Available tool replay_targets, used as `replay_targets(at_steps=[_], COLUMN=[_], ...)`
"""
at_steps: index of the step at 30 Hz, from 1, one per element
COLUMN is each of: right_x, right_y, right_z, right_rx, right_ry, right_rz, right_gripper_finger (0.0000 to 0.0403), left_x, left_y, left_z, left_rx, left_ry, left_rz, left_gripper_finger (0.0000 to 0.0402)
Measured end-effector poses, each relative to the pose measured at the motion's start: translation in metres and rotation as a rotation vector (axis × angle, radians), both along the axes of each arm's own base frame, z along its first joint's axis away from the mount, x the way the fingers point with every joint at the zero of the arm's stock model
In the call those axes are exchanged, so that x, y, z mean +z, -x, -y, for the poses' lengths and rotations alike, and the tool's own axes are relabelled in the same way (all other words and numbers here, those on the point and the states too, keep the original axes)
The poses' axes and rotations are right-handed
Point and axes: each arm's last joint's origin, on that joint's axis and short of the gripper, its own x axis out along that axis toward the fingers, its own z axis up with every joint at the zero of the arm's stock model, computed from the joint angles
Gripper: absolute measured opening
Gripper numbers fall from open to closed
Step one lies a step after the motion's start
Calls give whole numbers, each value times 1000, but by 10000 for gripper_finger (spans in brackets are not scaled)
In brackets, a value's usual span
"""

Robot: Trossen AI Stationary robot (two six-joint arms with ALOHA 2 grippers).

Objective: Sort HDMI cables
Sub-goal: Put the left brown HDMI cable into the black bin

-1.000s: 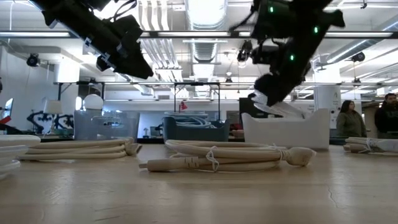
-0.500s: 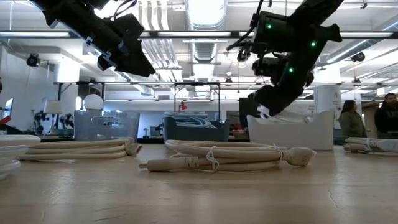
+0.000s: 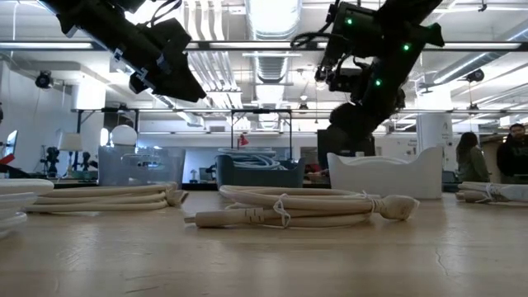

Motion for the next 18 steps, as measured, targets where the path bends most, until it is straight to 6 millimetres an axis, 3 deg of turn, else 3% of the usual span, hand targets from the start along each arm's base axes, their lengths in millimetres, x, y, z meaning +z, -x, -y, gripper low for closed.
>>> replay_targets(at_steps=[8, 18], right_x=[24, 47], right_y=[-21, -33], right_z=[-4, -4], right_rx=[63, 74], right_ry=[-144, -150], right_rz=[144, 227], right_gripper_finger=[149, 132], left_x=[0, -3], left_y=[0, -3], left_z=[0, 10], left_rx=[-8, -384], left_ry=[4, 94], left_rz=[0, -47], left_gripper_finger=[163, 163])
